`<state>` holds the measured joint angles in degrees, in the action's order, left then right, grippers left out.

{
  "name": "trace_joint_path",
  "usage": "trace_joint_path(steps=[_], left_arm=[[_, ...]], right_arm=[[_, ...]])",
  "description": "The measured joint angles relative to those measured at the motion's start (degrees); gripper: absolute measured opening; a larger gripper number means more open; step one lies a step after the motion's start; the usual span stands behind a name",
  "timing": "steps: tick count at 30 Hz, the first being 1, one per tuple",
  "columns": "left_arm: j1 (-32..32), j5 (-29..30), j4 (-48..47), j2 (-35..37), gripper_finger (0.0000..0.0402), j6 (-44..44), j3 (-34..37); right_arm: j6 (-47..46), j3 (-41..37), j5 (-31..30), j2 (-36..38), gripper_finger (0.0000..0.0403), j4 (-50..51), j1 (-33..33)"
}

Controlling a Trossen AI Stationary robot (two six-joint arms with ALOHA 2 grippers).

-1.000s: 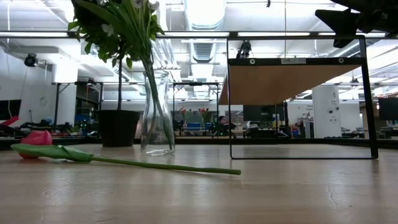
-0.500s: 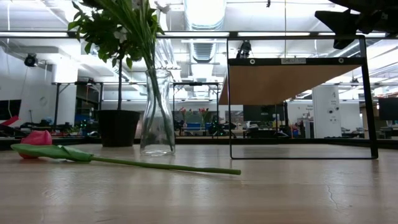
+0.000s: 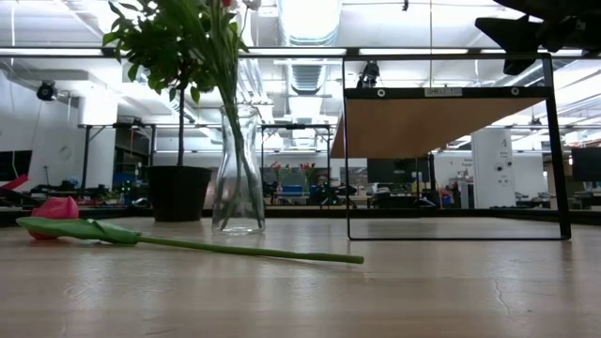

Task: Pick and place flowers into a vace then onto a shelf
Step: Adjust the maroon tulip in the left transparent glass vase

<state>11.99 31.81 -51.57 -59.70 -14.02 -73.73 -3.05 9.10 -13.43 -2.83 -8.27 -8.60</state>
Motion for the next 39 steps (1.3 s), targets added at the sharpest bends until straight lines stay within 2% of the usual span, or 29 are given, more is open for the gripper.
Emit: trace_joint_path(steps=[8,13,18,21,27,32,39], left_arm=[[0.0,-0.1,-8.5,-2.8,0.0398,0.0,-10.1],[0.0,-0.1,-10.1,-4.1,0.0398,0.0,-13.8],[0.0,0.5,-10.4,-5.0,0.0398,3.2,-12.9],[0.1,3.5,-10.3,-5.6,0.0398,5.5,-12.9],[0.1,3.6,-10.0,-5.7,0.0398,8.0,-12.7],[0.1,-5.6,-10.0,-5.2,0.0398,9.2,-12.7],[-0.2,-5.8,-6.8,-5.4,0.0398,8.0,-12.2]], right_arm=[[0.0,0.0,0.0,0.0,0.0219,0.2,0.0],[0.0,0.0,0.0,0.0,0.0219,0.4,0.0],[0.0,0.0,0.0,0.0,0.0219,0.4,0.0],[0.0,0.0,0.0,0.0,0.0219,0.4,0.0],[0.0,0.0,0.0,0.0,0.0219,0.4,0.0],[0.0,0.0,0.0,0.0,0.0219,0.4,0.0],[0.0,0.0,0.0,0.0,0.0219,0.3,0.0]])
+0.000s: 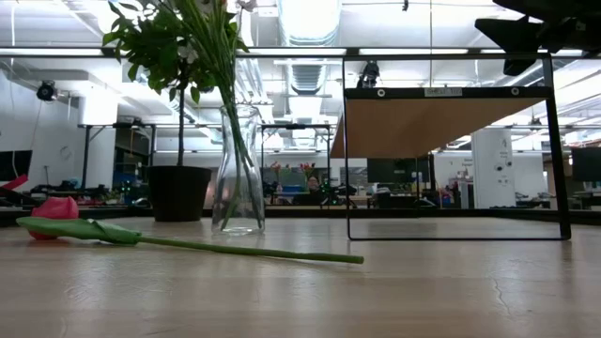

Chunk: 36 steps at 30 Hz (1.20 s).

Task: Pick and place flowers into a vace then onto a shelf
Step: Adjust the maroon tulip in the left transparent glass vase

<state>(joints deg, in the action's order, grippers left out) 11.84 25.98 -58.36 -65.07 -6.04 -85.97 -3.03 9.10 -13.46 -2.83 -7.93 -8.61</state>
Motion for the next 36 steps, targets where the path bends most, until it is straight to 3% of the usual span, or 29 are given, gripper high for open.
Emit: trace_joint_path(steps=[7,19,36], left_arm=[[0.0,3.1,1.1,-2.4,0.0398,2.4,0.1],[-0.8,3.5,1.4,-8.9,0.0398,1.0,-0.3],[-4.2,4.6,0.1,-8.9,0.0399,0.3,-0.4]], right_arm=[[0.0,0.0,0.0,0.0,0.0219,0.0,0.0],[-0.9,0.0,0.0,0.0,0.0219,0.0,0.0],[-1.1,0.0,0.0,0.0,0.0219,0.5,0.0]])
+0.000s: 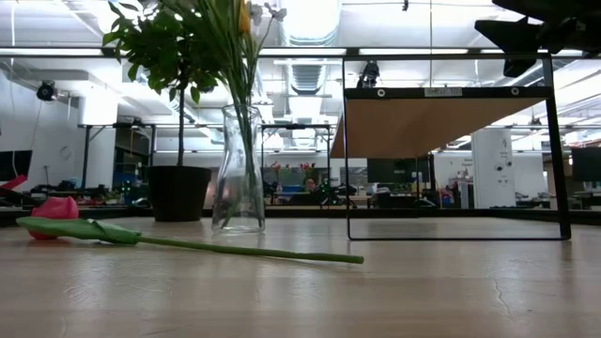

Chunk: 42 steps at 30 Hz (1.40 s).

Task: Pick and place flowers into a vace then onto a shelf
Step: Adjust the maroon tulip in the left transparent glass vase

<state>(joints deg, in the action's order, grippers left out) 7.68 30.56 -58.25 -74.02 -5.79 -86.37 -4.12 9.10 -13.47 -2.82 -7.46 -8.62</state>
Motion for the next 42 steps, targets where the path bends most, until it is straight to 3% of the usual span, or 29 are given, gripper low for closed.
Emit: trace_joint_path(steps=[15,21,27,32,38,42], left_arm=[[-1.9,1.2,0.6,0.1,0.0400,-35.4,0.1],[-1.8,1.0,-0.9,0.1,0.0400,-34.1,0.1],[-1.8,1.0,-1.2,0.1,0.0400,-18.9,0.1],[-2.0,1.1,-0.9,0.1,0.0400,-18.7,0.2],[-2.1,1.1,-0.9,0.1,0.0400,-18.7,0.4],[-2.1,1.1,-0.9,0.2,0.0400,-18.7,0.5]], right_arm=[[-0.2,0.0,0.0,0.0,0.0219,0.0,0.0],[-0.2,0.0,0.1,0.0,0.0219,0.0,0.0],[-0.1,0.0,0.4,0.0,0.0219,-0.1,0.0],[3.7,0.0,5.3,-1.3,0.0219,-4.0,0.0],[8.8,0.0,7.5,-8.3,0.0219,-14.5,0.0],[10.7,4.3,7.5,-16.4,0.0219,-15.4,0.0]])
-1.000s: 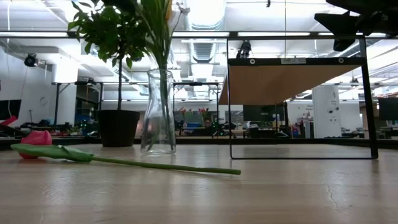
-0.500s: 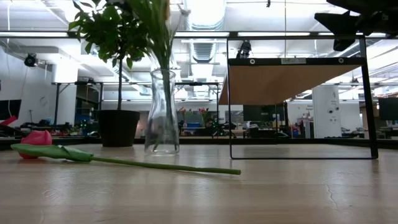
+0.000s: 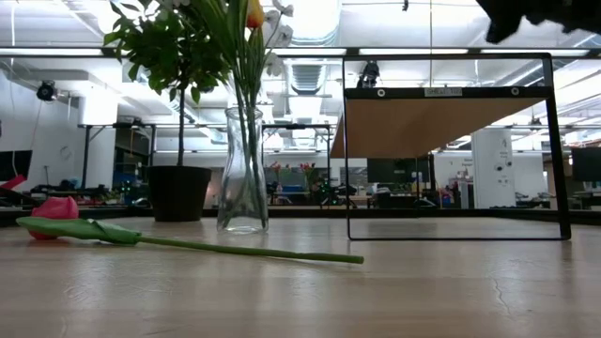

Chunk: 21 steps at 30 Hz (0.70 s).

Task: Pick and place flowers into a vace then onto a shelf
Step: Adjust the maroon tulip in the left transparent glass vase

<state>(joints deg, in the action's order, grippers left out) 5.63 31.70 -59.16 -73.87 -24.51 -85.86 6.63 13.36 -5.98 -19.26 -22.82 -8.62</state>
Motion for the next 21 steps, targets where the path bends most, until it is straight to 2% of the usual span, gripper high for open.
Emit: trace_joint_path(steps=[6,21], left_arm=[[0.0,0.1,0.0,0.0,0.0400,-1.4,0.0],[-0.1,0.1,-0.1,0.0,0.0400,-11.8,0.0]], right_arm=[[1.6,11.0,-0.4,-12.3,0.0219,4.1,0.0],[4.5,34.0,0.3,-43.3,0.0219,4.3,-0.4]])
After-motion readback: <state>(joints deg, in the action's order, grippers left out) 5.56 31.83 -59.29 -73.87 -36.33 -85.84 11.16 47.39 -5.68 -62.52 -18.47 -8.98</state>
